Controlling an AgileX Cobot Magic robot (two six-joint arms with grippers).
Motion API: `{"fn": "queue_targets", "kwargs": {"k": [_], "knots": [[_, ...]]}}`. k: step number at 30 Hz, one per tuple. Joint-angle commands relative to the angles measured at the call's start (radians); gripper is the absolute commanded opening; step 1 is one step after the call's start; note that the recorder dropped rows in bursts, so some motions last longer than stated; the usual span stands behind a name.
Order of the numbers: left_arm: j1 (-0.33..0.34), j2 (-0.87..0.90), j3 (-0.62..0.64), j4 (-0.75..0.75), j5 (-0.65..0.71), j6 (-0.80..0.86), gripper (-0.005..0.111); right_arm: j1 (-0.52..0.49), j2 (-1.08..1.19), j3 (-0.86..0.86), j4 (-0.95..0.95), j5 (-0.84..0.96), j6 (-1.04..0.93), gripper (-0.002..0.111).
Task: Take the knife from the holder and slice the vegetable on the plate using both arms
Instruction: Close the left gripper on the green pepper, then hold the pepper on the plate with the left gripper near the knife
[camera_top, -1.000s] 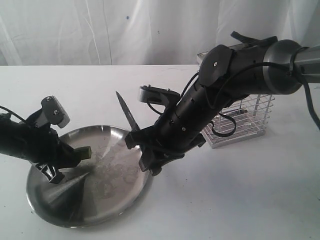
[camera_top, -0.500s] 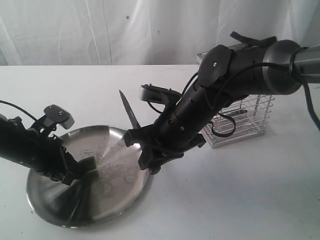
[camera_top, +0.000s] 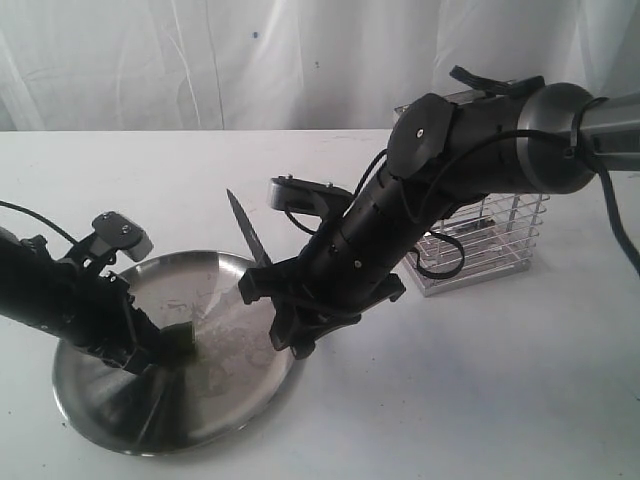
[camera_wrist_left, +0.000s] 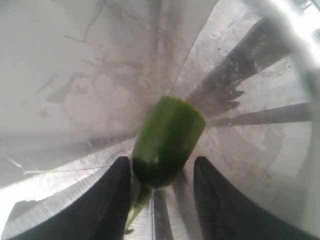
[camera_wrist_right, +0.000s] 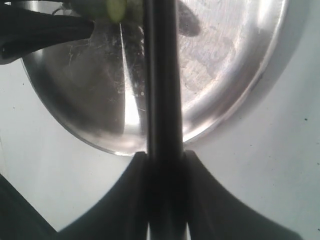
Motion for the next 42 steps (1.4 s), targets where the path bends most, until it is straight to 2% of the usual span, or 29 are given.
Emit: {"fn": "queue_targets", "kwargs": {"k": [1,6,19,21,22,24,27,31,42], "knots": [[-0.004,-0.008,0.000,-0.006,0.046,-0.007,0.054,0.002,-0.013,0.003,0.000,0.003,0.002,0.000],[-0.004,-0.008,0.000,-0.006,0.049,-0.007,0.062,0.002,-0.013,0.003,0.000,0.005,0.002,0.000],[-0.004,-0.097,0.000,-0.014,0.049,0.028,0.062,0.002,-0.013,0.003,0.000,-0.044,0.028,0.000],[-0.004,-0.122,0.000,0.073,0.116,0.113,0.062,0.002,-0.013,0.003,0.000,-0.043,0.028,0.000],[-0.004,-0.127,0.000,0.148,0.199,0.198,0.062,0.002,-0.013,0.003,0.000,-0.041,0.028,0.000],[-0.004,-0.117,0.002,0.163,0.250,0.325,0.062,0.002,-0.013,0.003,0.000,-0.041,0.028,0.000],[-0.004,-0.111,0.002,0.064,0.236,0.543,0.062,0.002,-0.013,0.003,0.000,-0.029,0.028,0.000],[-0.004,-0.061,0.002,-0.037,0.163,0.731,0.062,0.002,-0.013,0.003,0.000,-0.023,0.026,0.000],[-0.004,0.039,0.002,-0.055,0.143,0.743,0.062,0.002,-0.013,0.003,0.000,-0.010,0.024,0.000]]}}
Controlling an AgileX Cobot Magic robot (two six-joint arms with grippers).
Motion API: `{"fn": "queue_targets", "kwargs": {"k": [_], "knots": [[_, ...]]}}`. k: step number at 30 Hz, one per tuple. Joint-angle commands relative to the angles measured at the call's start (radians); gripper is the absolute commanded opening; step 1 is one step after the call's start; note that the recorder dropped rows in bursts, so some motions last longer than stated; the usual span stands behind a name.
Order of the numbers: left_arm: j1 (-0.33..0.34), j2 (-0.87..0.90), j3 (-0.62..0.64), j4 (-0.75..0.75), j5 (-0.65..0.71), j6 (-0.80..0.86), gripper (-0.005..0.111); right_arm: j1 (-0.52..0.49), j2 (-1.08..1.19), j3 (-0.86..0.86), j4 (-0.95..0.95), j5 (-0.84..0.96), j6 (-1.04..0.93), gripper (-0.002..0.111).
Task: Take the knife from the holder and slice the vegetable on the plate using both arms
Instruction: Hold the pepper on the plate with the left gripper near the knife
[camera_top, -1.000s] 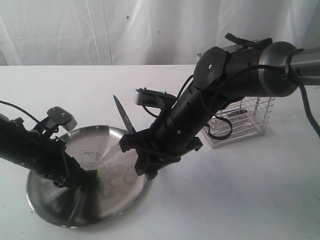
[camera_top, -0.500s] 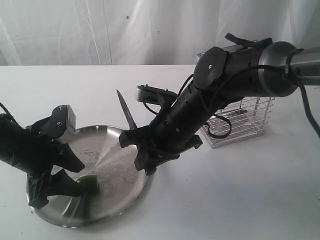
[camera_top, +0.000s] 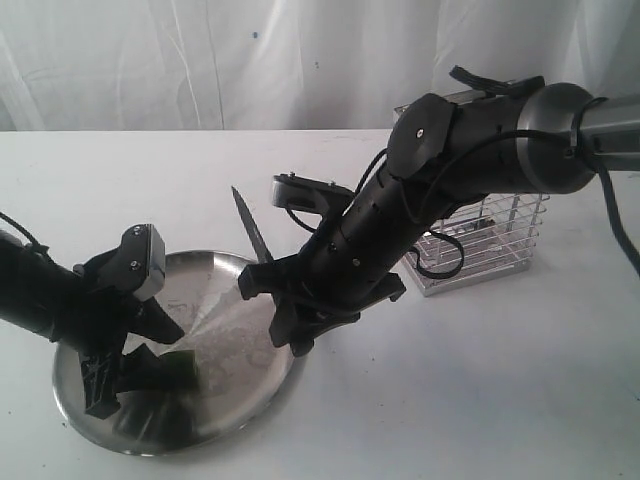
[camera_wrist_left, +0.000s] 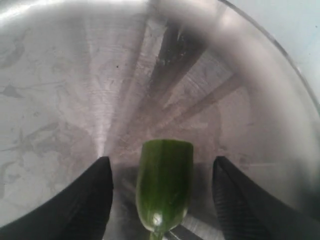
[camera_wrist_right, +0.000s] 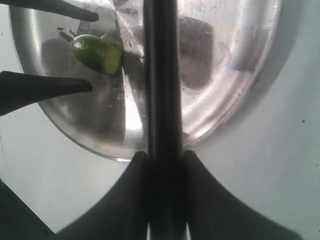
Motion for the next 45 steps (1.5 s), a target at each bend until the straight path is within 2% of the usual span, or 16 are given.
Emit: {"fn": "queue_targets", "kwargs": {"k": [1,3,6,11,16,22,24,26,31,34,38,45], "knots": [[-0.004,0.035,0.002,-0.016,0.011,0.151,0.062,0.002,-0.013,0.003,0.000,0.006,-0.003,0.000],[-0.004,0.053,0.002,-0.016,0.003,0.151,0.060,0.002,-0.013,0.003,0.000,0.006,-0.003,0.000],[-0.004,0.060,0.002,-0.021,-0.010,0.128,0.046,0.002,-0.013,0.003,0.000,0.006,-0.003,0.000],[-0.004,0.060,-0.019,-0.151,-0.070,0.014,0.001,0.002,-0.013,0.003,0.000,0.006,-0.003,0.000],[-0.004,0.060,-0.029,-0.164,-0.167,0.006,0.000,0.002,-0.013,0.003,0.000,-0.002,-0.003,0.000],[-0.004,0.060,-0.029,-0.178,-0.166,0.006,0.000,0.002,-0.013,0.003,0.000,-0.010,-0.003,0.000],[-0.004,0.060,-0.029,-0.178,-0.165,0.000,0.003,0.002,-0.013,0.003,0.000,-0.012,-0.003,0.000],[-0.004,0.060,-0.029,-0.178,-0.142,-0.016,0.012,0.002,-0.013,0.003,0.000,-0.014,-0.003,0.000],[-0.004,0.060,-0.029,-0.178,-0.108,-0.056,0.048,0.002,-0.013,0.003,0.000,-0.017,-0.003,0.000],[-0.004,0.060,-0.029,-0.178,-0.110,-0.089,0.060,0.002,-0.013,0.003,0.000,-0.017,-0.003,0.000],[-0.004,0.060,-0.029,-0.175,-0.110,-0.101,0.066,0.002,-0.013,0.003,0.000,-0.019,-0.003,0.000],[-0.004,0.045,-0.029,-0.175,-0.110,-0.101,0.066,0.002,-0.013,0.003,0.000,-0.021,-0.003,0.000]]}}
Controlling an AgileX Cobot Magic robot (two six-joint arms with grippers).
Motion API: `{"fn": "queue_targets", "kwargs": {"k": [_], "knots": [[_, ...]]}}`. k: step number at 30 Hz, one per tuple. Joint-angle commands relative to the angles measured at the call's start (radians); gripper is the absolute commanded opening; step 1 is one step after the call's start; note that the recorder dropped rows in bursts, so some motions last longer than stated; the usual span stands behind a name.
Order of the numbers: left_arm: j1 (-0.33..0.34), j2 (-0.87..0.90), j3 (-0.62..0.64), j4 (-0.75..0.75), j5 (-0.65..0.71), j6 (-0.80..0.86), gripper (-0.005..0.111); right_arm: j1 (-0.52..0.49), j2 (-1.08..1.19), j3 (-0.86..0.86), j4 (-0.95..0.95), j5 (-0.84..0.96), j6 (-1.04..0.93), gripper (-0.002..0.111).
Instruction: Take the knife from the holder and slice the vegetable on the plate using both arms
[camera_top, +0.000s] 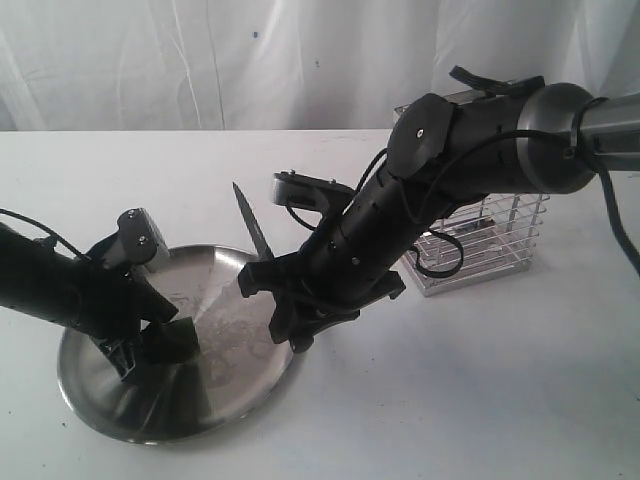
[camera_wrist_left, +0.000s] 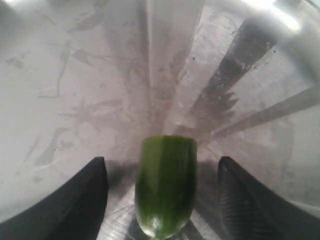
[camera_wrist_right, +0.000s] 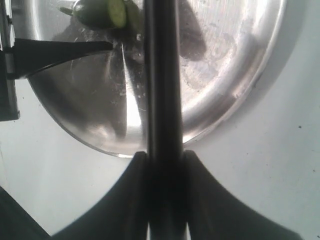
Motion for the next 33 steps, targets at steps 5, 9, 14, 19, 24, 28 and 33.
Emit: {"fn": "queue_targets", "kwargs": {"k": [5,9,14,19,24,28,33], "knots": [[-0.002,-0.098,-0.033,-0.015,0.023,-0.014,0.066,0.002,-0.013,0.003,0.000,-0.024,-0.003,0.000],[-0.002,-0.177,-0.050,-0.004,0.005,-0.086,0.066,0.002,-0.013,0.003,0.003,-0.026,-0.003,0.000],[0.001,-0.264,-0.050,0.013,-0.134,-0.342,0.049,0.049,-0.013,0.003,0.005,-0.026,0.015,0.000],[0.062,-0.301,-0.050,0.035,-0.218,-0.486,0.000,0.181,-0.013,0.003,-0.060,-0.078,0.142,0.000],[0.171,-0.293,-0.044,0.035,-0.192,-0.712,0.000,0.277,-0.009,0.003,-0.172,-0.120,0.339,0.000],[0.230,-0.240,-0.044,0.012,-0.008,-0.792,0.000,0.292,0.002,0.003,-0.179,-0.127,0.399,0.000],[0.227,-0.163,-0.044,-0.140,0.241,-0.653,0.000,0.300,0.016,0.003,-0.173,-0.123,0.431,0.000]]}}
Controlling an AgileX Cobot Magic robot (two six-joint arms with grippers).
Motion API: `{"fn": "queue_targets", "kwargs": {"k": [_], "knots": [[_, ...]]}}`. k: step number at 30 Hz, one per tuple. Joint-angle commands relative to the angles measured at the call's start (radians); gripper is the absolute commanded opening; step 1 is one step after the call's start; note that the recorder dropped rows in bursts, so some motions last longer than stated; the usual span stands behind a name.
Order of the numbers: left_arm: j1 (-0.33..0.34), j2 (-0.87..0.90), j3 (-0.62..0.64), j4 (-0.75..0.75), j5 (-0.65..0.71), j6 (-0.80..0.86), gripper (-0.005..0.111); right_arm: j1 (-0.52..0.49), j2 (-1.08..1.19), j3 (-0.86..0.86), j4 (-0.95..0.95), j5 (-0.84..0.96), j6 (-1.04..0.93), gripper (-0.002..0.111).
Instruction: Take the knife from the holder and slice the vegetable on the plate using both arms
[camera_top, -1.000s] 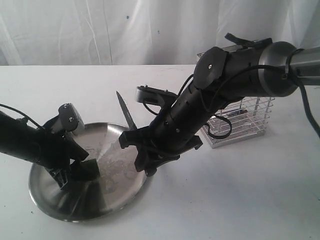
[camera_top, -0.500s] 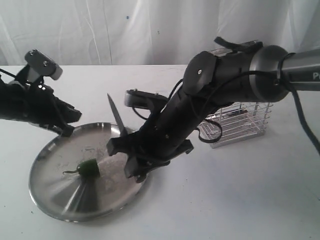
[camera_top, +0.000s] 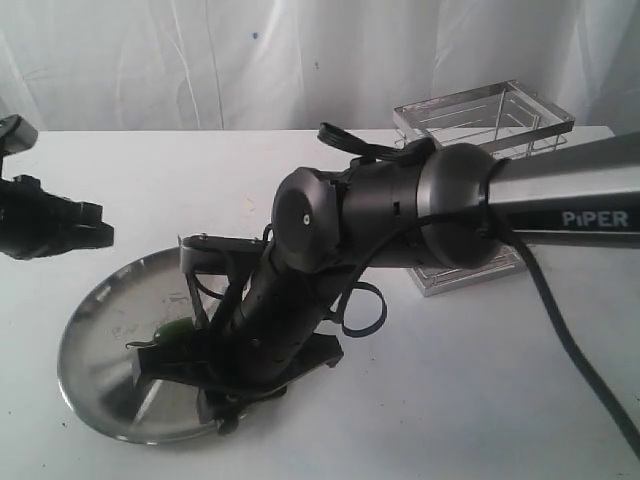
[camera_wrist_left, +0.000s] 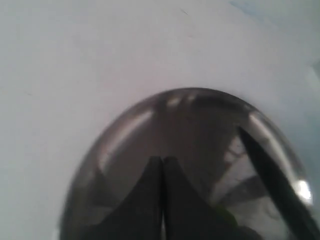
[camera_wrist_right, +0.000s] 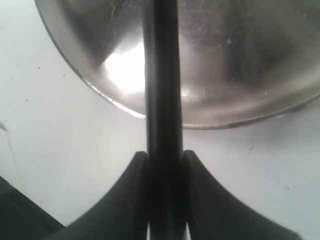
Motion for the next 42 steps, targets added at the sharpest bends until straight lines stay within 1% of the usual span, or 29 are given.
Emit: {"fn": "queue_targets", "kwargs": {"k": [1,2,5,7,13,16,21,26,33,36,42], "knots": [[-0.001,0.055,0.005,-0.167,0.227,0.144,0.000,0.015,0.004,0.003,-0.012,-0.016,0.037,0.000],[-0.001,0.067,0.005,-0.226,0.266,0.204,0.000,0.022,0.004,0.001,-0.015,-0.018,0.042,0.000],[-0.001,0.095,0.005,-0.336,0.376,0.296,0.000,0.039,0.004,-0.001,-0.025,-0.026,0.042,0.000],[-0.001,0.110,0.005,-0.376,0.402,0.332,0.000,0.047,0.004,-0.001,-0.048,-0.033,0.054,0.000],[-0.004,0.147,0.005,-0.386,0.411,0.354,0.000,0.061,0.004,-0.001,-0.109,-0.030,0.113,0.000],[-0.022,0.161,0.005,-0.398,0.417,0.382,0.000,0.061,0.004,-0.001,-0.109,-0.022,0.123,0.000],[-0.072,0.196,0.005,-0.471,0.415,0.453,0.000,0.061,0.004,-0.001,-0.109,-0.016,0.146,0.000],[-0.100,0.223,0.005,-0.483,0.400,0.463,0.000,0.061,0.004,-0.001,-0.097,-0.012,0.151,0.000],[-0.102,0.229,0.005,-0.495,0.408,0.481,0.000,0.061,0.020,-0.003,-0.074,-0.010,0.151,0.000],[-0.102,0.229,0.005,-0.486,0.408,0.481,0.000,0.066,0.056,-0.037,-0.033,0.041,0.145,0.000],[-0.102,0.229,0.005,-0.465,0.397,0.481,0.000,0.069,0.072,-0.056,-0.054,0.038,0.149,0.000]]}}
